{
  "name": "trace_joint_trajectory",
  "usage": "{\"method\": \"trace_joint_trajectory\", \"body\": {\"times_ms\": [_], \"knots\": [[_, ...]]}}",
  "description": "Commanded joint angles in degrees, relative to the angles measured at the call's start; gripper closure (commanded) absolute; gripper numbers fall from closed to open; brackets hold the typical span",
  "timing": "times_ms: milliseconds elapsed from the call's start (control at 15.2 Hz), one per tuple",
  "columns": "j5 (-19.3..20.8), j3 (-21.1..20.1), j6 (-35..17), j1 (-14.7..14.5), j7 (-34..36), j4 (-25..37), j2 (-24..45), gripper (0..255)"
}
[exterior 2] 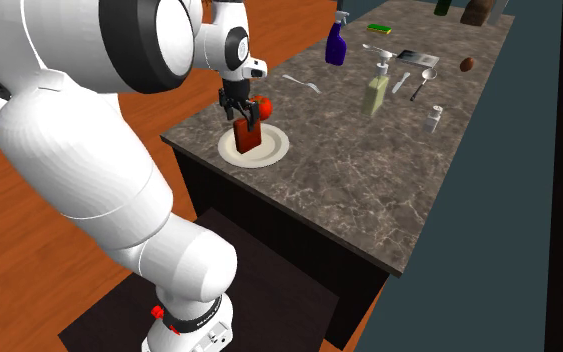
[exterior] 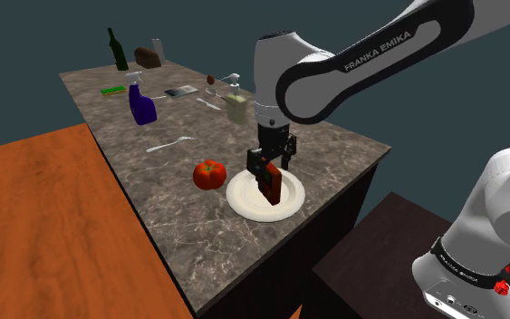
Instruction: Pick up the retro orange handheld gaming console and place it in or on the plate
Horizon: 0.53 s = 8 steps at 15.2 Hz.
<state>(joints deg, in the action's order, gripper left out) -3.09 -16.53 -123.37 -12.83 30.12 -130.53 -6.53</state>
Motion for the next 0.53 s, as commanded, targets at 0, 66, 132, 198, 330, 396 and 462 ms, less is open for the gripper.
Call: {"method": "trace_joint_trajectory", "body": {"times_ms": [0, 66, 132, 198, 330, 396, 462], "knots": [[-0.19, 0.11, 1.94, 0.02, -0.17, 1.14, -0.82, 0], [-0.35, 0.22, 3.91, 0.05, -0.32, 2.35, -1.59, 0], [-0.48, 0.33, 5.87, 0.07, -0.44, 3.64, -2.29, 0], [-0.57, 0.42, 7.41, 0.09, -0.52, 4.70, -2.77, 0], [-0.57, 0.42, 7.41, 0.09, -0.52, 4.70, -2.78, 0], [-0.57, 0.42, 7.41, 0.09, -0.52, 4.70, -2.78, 0], [-0.57, 0.42, 7.41, 0.09, -0.52, 4.70, -2.77, 0]]}}
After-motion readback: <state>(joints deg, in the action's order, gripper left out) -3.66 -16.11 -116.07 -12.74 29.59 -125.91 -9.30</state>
